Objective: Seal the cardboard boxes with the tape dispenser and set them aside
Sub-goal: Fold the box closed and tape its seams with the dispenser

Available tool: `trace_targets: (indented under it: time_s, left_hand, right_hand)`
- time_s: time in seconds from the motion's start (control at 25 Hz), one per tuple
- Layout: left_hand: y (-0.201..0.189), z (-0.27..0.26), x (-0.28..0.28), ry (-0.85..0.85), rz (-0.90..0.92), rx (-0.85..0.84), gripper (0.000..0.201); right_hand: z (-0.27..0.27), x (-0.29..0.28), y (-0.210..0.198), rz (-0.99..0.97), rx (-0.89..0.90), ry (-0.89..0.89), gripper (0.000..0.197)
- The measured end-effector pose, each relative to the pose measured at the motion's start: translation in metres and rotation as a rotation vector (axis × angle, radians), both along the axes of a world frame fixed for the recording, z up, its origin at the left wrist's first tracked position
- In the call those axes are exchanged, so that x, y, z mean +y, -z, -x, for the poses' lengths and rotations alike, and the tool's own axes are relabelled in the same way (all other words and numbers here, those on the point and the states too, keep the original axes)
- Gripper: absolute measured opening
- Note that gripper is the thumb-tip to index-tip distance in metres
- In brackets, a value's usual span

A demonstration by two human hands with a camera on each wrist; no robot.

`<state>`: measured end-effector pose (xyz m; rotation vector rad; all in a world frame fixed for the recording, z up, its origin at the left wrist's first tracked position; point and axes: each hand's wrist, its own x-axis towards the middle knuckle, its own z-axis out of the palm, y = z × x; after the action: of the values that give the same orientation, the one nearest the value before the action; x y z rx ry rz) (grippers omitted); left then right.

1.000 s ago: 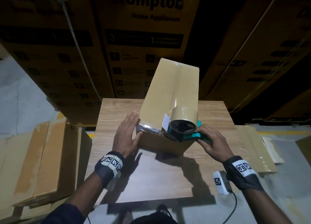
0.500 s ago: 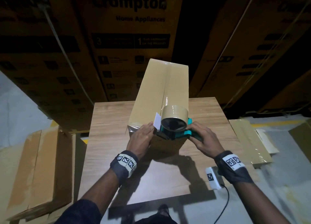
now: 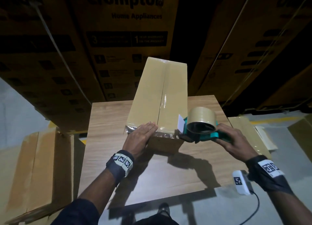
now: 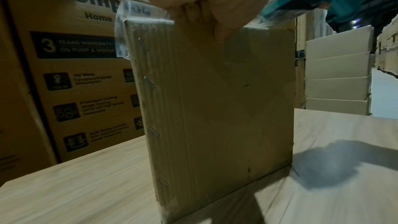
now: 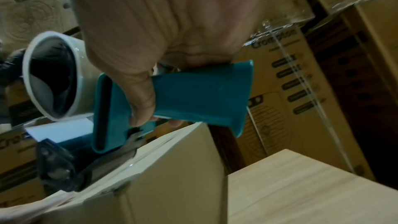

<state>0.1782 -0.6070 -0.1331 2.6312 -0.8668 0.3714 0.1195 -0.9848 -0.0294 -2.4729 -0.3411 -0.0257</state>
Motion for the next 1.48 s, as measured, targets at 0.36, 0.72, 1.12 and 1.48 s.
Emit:
trace_targets:
  time_s: [0.36,0.72,1.12,1.48]
  left_hand:
    - [0.005,0.000,0.001,0.017,-0.021,0.024,0.094]
    - [0.000,0.012,-0.018,-0.064,-0.062,-0.001,0.076]
    - [-0.012,0.022,-0.095,0.044,-0.182,0.066,0.083]
    - [-0.007,0.014,-0.087,0.082,-0.132,0.003,0.099]
  right_hand:
    - [0.003,-0.014,0.005,0.045,-0.014,-0.020,0.049]
    - [0.002,-0.015,0.026,0.024,0.012,-0.025,0.047]
    - [0.004,-0.015,0.030,0.023,0.033,-0.012,0.044]
    - [0.030,-0.058,0.012,0.042,0.030,0.097,0.046]
